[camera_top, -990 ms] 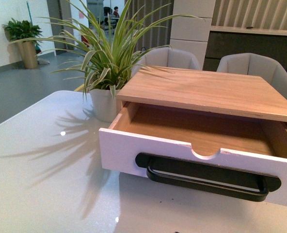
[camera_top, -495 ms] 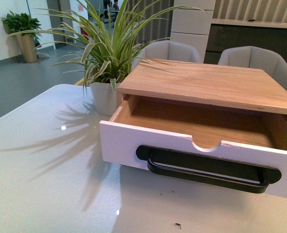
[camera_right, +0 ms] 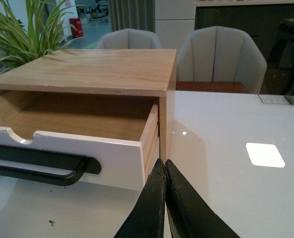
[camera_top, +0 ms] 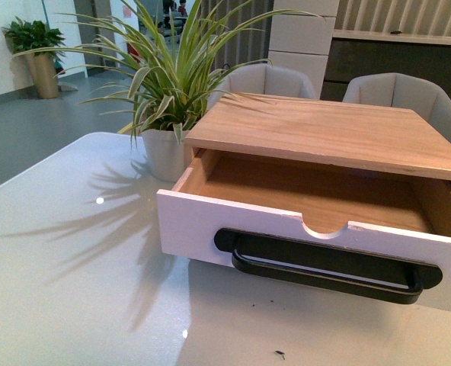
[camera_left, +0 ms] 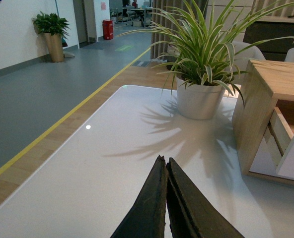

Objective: Pull drawer

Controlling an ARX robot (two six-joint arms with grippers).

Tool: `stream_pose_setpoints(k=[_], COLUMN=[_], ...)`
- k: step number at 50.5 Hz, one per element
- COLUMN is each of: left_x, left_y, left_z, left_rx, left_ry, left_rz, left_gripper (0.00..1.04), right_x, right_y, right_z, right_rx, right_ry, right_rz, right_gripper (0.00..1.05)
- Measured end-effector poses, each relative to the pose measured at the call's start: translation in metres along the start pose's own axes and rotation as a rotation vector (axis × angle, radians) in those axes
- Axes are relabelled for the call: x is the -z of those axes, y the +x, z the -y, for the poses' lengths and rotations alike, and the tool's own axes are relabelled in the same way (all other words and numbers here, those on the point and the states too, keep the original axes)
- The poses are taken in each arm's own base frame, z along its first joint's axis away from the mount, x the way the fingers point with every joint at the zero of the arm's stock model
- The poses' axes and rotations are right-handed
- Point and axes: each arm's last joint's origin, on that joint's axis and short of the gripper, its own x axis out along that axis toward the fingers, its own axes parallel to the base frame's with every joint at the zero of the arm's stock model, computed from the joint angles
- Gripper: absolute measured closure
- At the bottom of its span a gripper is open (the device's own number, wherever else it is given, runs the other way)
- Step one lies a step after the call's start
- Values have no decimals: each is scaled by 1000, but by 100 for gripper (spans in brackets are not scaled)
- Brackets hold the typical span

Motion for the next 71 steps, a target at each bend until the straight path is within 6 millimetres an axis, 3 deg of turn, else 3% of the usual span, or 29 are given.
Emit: stream_pose_setpoints(k=[31, 52, 71], left_x=[3, 3, 3], left_y=[-15, -15, -15], left_z=[0, 0, 0], left_rx=[0, 0, 0], left_ry=[0, 0, 3], left_rz=[-6, -7, -7], left_gripper=[102, 7, 7], right_x=[0, 0, 0], right_y=[0, 0, 0], right_z=[0, 0, 0], right_rx=[0, 0, 0], right_ry=[0, -1, -1], right_rz=[1, 1, 1], right_gripper=[103, 9, 9])
